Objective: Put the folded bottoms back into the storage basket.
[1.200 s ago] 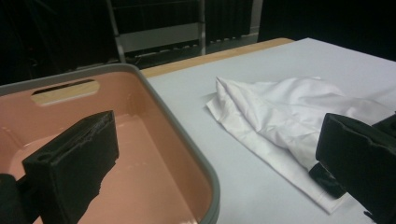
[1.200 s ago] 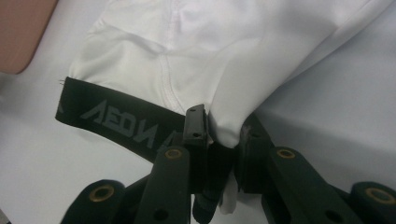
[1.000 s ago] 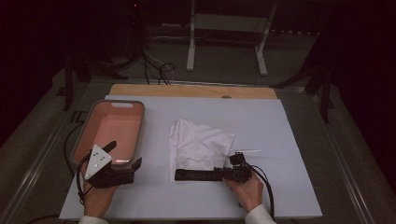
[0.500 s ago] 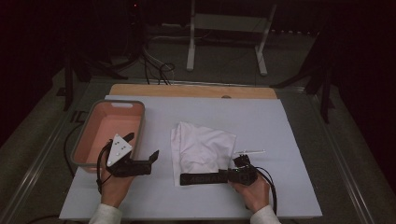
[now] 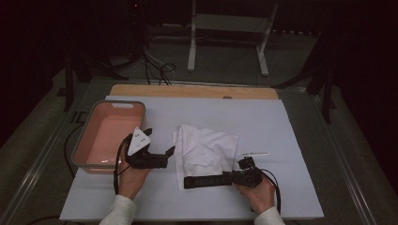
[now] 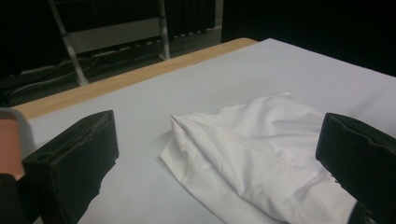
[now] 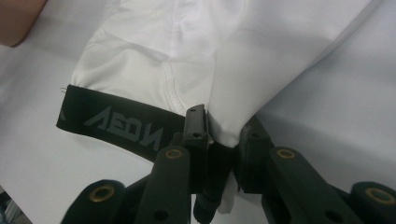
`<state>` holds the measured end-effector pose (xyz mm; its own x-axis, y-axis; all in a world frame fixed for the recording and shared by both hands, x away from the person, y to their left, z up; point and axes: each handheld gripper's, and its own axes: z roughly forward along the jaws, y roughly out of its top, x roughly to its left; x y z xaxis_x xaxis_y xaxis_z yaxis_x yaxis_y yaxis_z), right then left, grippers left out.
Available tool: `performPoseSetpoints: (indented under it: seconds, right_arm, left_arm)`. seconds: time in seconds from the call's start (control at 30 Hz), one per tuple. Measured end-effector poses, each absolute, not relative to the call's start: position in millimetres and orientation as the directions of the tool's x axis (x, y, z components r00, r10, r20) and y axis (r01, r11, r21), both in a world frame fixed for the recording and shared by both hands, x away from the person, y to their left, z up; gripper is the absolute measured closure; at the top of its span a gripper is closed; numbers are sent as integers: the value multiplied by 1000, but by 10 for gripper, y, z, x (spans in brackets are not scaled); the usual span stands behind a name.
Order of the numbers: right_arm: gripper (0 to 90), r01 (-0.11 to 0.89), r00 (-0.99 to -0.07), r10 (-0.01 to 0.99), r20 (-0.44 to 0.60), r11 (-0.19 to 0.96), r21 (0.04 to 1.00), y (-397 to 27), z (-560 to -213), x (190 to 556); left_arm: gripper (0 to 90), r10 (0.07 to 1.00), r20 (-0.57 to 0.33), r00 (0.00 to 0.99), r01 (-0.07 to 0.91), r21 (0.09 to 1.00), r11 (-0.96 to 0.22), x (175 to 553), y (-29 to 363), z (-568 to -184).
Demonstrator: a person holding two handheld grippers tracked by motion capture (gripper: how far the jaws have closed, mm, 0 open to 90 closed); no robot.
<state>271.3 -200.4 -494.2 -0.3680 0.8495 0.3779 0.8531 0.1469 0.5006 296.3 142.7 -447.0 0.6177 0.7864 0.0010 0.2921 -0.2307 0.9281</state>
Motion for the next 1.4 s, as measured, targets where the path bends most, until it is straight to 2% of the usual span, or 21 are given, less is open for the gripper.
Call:
performPoseSetpoints:
  seconds: [0.27,0.73,1.4]
  right_arm:
    - [771,851,-369,851,375,148,503,-2044,-4926,2699]
    - [770,850,-369,853,369,149,506,-2046,-4935,2694]
    - [768,850,-371,850,373,149,506,-2048,-4935,2694]
  left_arm:
    - [3,767,-35,641,316,922,-223,3136,1317,-4576]
    - [12,788,-49,614,402,879,-258,3544,1105,-4859]
    - [25,803,-77,591,501,816,-290,3834,946,-5108]
